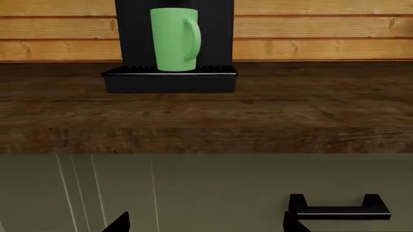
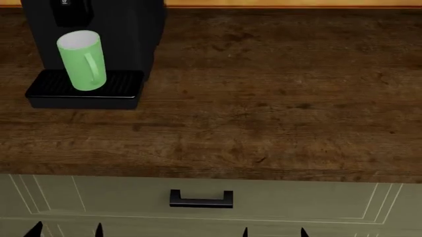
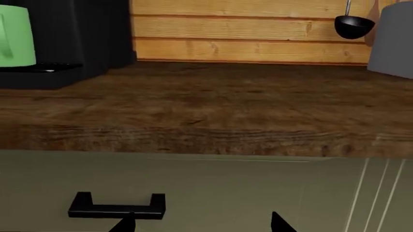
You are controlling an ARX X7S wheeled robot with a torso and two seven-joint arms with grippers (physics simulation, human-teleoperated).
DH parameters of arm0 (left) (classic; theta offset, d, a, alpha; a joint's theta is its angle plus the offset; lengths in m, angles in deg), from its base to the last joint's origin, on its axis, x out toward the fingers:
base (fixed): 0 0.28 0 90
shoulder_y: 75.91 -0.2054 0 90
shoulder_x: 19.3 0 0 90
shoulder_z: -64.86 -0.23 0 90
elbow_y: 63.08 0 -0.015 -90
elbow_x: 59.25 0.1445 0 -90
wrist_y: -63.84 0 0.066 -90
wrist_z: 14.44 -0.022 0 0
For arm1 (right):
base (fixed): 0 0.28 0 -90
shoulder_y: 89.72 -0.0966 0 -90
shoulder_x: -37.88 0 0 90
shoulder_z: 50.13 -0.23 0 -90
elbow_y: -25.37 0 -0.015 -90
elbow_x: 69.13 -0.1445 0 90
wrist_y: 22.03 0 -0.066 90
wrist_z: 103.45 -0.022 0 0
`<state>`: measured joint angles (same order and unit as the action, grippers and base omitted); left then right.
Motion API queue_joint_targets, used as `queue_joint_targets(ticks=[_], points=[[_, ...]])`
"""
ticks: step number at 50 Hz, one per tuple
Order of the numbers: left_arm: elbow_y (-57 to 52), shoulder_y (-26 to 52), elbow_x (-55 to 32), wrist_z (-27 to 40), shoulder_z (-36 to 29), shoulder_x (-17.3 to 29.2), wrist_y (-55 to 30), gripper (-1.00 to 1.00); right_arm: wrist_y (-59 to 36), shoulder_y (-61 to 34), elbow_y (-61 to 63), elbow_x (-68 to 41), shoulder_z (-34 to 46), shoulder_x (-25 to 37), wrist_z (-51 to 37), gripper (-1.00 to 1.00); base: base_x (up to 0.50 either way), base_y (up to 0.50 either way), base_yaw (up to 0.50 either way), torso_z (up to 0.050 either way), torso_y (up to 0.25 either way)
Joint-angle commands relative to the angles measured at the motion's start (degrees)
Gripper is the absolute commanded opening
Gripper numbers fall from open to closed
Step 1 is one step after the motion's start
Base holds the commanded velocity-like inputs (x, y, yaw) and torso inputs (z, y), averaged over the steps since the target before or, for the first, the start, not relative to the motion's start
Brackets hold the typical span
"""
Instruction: Pick the mug from under the coffee machine dispenser and place it on the counter.
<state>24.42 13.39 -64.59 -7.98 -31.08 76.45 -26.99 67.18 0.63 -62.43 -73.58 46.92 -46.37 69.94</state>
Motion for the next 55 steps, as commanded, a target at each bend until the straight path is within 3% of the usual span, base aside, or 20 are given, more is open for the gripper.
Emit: queue_joint_targets(ticks=[1,6,13,25,39,47,53,54,55], points=[[-2.0,-0.4,1.0,2.4,-1.1,0.7,-1.7,1.00,-0.9,0.7,2.1,0.2,1.2,1.1,-1.1,1.00,0.00,0.00,0.00,0.000,0.000],[-3.4,-1.0,0.5,2.9,-0.9,1.1,-1.6,1.00,-1.0,0.8,2.7,-0.1,1.3,1.3,-1.5,1.00,0.00,0.00,0.00,0.000,0.000],[-11.7,-0.8,1.9,4.3,-2.2,2.4,-11.9,1.00,-8.9,0.4,10.7,-3.0,0.9,1.6,-2.0,1.00,0.00,0.00,0.00,0.000,0.000],[-32.3,-0.6,-4.1,4.2,0.5,5.1,-32.7,1.00,-24.7,1.6,28.6,-5.9,-0.8,6.2,-2.8,1.00,0.00,0.00,0.00,0.000,0.000],[-47.7,-2.6,-7.1,5.0,2.7,9.2,-44.3,1.00,-35.5,2.1,44.5,-8.2,-2.1,9.9,-4.2,1.00,0.00,0.00,0.00,0.000,0.000],[-57.3,-2.9,-13.1,5.1,8.8,9.7,-50.5,1.00,-37.9,4.3,50.4,-8.8,-3.7,11.1,-5.3,1.00,0.00,0.00,0.00,0.000,0.000],[-57.5,-3.1,-31.4,22.9,7.3,23.7,-43.0,1.00,-41.7,3.4,55.6,-8.2,-3.1,12.2,-7.0,1.00,0.00,0.00,0.00,0.000,0.000],[-57.5,-6.1,-40.0,31.5,-1.2,32.3,-34.5,1.00,-35.3,3.9,57.8,-16.8,-0.4,20.8,-15.6,1.00,0.00,0.00,0.00,0.000,0.000],[-57.5,-2.9,-43.4,40.1,-9.8,40.9,-25.9,1.00,-30.0,1.0,57.8,-25.4,5.4,29.4,-24.2,1.00,0.00,0.00,0.00,0.000,0.000]])
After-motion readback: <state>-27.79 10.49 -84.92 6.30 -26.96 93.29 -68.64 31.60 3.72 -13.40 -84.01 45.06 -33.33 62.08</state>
